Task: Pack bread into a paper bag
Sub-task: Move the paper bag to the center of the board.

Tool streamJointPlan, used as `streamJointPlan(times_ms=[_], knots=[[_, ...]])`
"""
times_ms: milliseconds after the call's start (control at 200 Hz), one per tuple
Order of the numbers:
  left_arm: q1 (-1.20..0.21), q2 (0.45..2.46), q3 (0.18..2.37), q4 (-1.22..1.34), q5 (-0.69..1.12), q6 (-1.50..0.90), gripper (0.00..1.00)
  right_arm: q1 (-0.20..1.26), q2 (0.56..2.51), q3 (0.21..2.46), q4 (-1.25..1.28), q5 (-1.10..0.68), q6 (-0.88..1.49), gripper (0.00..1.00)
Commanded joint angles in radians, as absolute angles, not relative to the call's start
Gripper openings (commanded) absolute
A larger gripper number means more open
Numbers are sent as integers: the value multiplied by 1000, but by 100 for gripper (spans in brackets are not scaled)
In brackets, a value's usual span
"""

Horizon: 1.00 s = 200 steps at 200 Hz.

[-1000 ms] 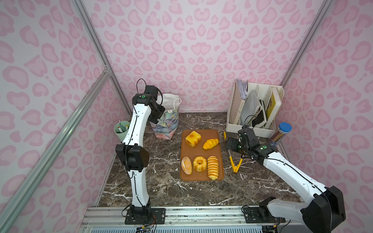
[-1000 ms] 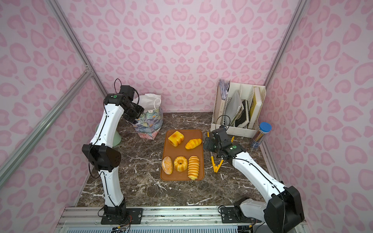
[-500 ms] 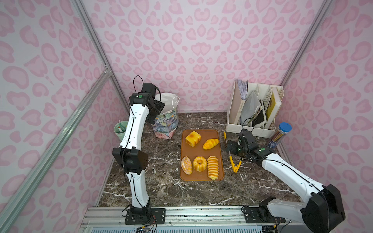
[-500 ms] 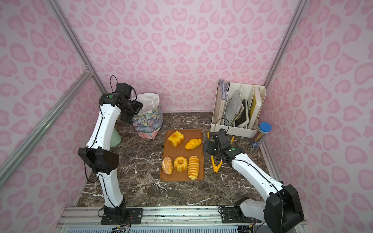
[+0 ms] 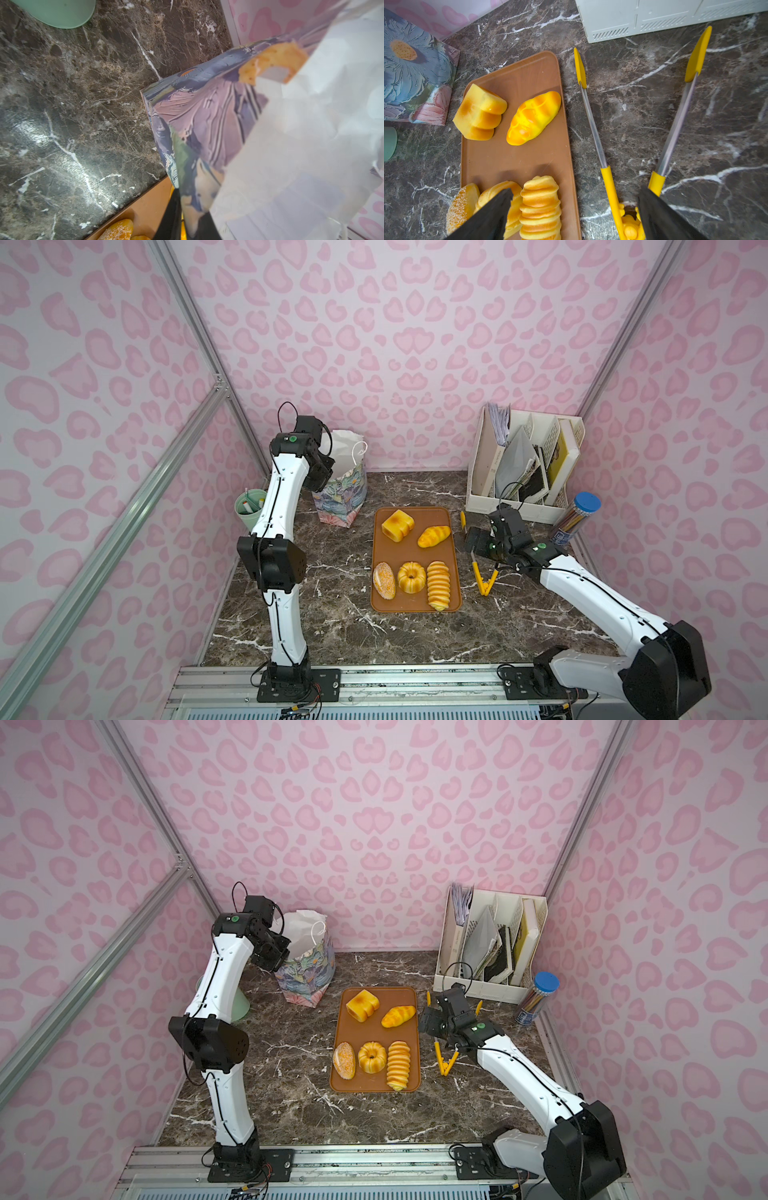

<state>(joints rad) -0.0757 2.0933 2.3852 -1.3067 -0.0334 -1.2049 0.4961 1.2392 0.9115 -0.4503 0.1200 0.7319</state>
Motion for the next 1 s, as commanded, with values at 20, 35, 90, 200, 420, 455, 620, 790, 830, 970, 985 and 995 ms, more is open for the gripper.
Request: streamJointPlan(times_ms=[20, 35, 90, 200, 420, 455, 620, 790, 830, 970, 985, 995], knots=[[-73, 2036, 2362, -1419, -45, -1183, 5, 496, 1239, 910, -470, 140, 746, 98], [-73, 2025, 2346, -1422, -45, -1181, 4, 496, 1239, 909, -471, 141, 746, 99], [-74, 1977, 2273, -1423, -48, -1180, 1, 497, 1239, 905, -476, 146, 750, 98], [-75, 1843, 2057, -1361, -54, -1183, 0, 496, 1235, 891, -493, 158, 765, 99], [-74, 1609, 1733, -1281, -52, -1197, 0, 497, 1219, 840, -553, 192, 814, 99], [-75, 1580, 1705, -1281, -53, -1195, 0, 496, 1215, 829, -560, 192, 824, 99], [-80, 1453, 1571, -1276, -50, -1211, 1, 496, 1212, 765, -584, 179, 883, 99], [-82, 1382, 1514, -1281, -50, -1215, 4, 496, 1226, 729, -579, 176, 909, 99], [-83, 1382, 1520, -1289, -49, -1213, 4, 497, 1238, 733, -582, 183, 911, 99], [-84, 1396, 1571, -1313, -28, -1204, 4, 496, 1297, 758, -594, 186, 910, 99], [-84, 1397, 1575, -1314, -28, -1204, 4, 497, 1304, 758, -592, 186, 908, 99], [-83, 1397, 1578, -1316, -28, -1205, 4, 497, 1307, 759, -589, 184, 908, 99]])
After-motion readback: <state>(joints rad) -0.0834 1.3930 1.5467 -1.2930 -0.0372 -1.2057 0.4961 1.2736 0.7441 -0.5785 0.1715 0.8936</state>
